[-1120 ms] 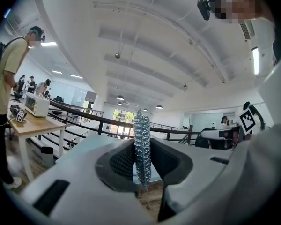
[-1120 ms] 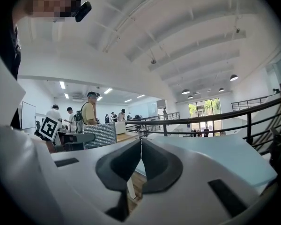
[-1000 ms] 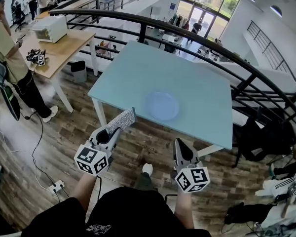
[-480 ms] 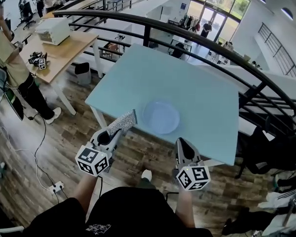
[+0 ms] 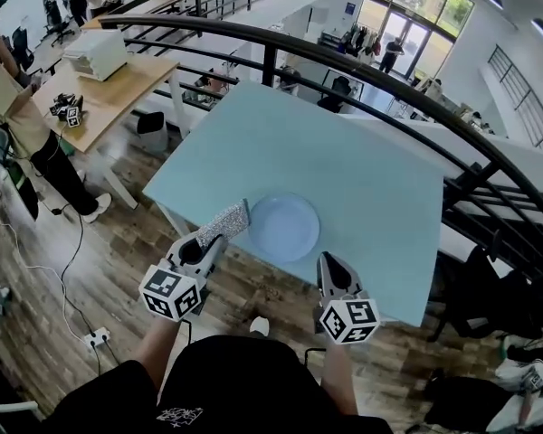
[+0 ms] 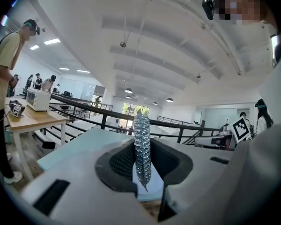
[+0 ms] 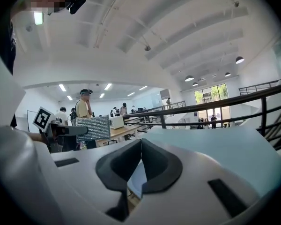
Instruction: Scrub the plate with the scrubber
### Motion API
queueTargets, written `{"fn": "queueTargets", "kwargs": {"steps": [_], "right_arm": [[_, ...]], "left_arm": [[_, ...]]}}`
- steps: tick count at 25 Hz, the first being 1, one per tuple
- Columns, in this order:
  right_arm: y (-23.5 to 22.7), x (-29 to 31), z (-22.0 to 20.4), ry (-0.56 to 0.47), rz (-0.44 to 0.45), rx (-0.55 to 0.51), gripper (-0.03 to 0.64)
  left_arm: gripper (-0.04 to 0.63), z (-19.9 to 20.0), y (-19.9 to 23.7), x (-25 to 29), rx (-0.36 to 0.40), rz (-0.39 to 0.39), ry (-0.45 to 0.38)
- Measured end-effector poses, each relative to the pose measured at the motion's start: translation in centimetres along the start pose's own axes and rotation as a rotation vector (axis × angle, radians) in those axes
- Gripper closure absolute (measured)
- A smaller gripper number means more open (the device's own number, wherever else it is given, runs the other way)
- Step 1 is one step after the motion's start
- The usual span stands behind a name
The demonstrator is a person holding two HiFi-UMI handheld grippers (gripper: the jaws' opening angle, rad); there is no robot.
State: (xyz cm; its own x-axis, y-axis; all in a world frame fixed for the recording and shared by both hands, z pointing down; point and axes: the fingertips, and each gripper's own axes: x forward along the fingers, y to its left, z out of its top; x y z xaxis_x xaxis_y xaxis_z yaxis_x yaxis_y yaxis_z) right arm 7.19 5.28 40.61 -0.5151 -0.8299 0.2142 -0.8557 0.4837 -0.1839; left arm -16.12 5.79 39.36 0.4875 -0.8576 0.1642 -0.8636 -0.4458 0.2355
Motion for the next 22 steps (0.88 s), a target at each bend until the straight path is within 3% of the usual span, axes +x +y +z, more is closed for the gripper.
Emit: {"fn": "queueTargets", "kwargs": {"steps": [8, 12, 22], "right_arm": [[-5.5, 2.5, -3.5, 0.089, 0.011, 0.027, 0.611], [-7.8, 3.3, -5.5, 0.138, 0.000, 0.067, 0.611], [-10.2, 6.0, -9.5, 0.225, -0.010, 0.158, 0.611]], "left_arm": [[0.505, -2.3, -1.0, 4.3, -0.028, 0.019, 0.053], [0.505, -4.1, -0.8, 6.3, -0.093, 0.017, 0.090], [0.505, -7.5, 0.2, 9.4, -0.160, 0.001, 0.181]]}}
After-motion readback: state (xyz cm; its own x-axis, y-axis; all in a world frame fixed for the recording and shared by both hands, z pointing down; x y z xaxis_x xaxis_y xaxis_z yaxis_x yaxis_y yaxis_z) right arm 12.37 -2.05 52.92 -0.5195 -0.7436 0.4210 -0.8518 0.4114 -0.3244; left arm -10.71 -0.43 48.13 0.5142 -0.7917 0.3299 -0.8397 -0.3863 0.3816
